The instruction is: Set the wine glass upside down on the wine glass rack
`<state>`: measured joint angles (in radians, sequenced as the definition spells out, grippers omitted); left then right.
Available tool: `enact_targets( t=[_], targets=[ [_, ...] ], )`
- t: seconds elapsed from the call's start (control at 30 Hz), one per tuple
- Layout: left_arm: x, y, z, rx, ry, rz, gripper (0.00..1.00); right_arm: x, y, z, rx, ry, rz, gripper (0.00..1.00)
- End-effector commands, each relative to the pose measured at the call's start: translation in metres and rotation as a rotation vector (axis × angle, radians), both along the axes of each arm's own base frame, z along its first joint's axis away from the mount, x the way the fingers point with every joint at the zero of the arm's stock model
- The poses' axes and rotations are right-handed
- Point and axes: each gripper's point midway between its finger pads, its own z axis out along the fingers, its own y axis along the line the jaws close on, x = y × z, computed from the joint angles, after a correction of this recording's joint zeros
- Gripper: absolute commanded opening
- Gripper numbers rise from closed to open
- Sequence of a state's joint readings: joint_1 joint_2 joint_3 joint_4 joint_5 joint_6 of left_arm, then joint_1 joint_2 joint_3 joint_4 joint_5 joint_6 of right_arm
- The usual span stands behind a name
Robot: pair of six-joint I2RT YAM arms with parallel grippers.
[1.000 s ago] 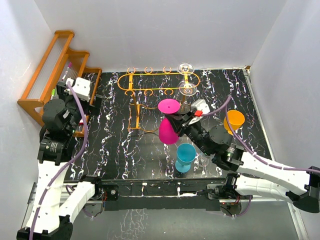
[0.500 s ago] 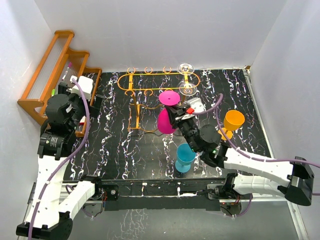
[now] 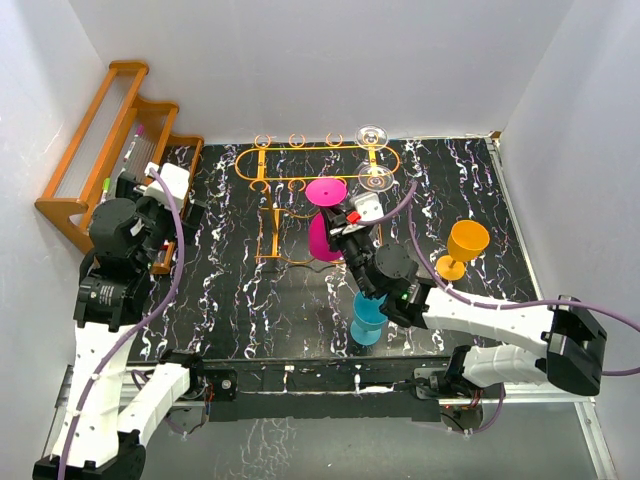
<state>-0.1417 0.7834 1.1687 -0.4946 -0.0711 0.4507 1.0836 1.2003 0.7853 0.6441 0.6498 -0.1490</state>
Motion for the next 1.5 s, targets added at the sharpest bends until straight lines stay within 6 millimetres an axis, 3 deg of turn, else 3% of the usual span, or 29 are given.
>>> enact_targets(
  t=[0.0,0.4,1.1,1.27,1.47],
  targets=[
    [-0.001,0.000,0.004,0.017,-0.025,-0.008,0.97,0.003,-0.008,0.043,0.105,-0.073,-0.044,0.08],
    [0.001,-0.004,-0.005,0.022,-0.015,-0.027,0.97,0.013,-0.027,0.038,0.102,-0.032,-0.147,0.08],
    [0.002,-0.003,-0.012,0.038,-0.003,-0.024,0.97,0.031,-0.024,0.015,0.082,0.021,-0.183,0.08],
    [0.002,-0.003,-0.013,0.036,0.001,-0.024,0.97,0.033,-0.024,0.010,0.081,0.031,-0.192,0.30],
    [-0.001,-0.004,-0.012,0.033,0.008,-0.027,0.97,0.031,-0.025,0.012,0.100,0.039,-0.180,0.34]
  ],
)
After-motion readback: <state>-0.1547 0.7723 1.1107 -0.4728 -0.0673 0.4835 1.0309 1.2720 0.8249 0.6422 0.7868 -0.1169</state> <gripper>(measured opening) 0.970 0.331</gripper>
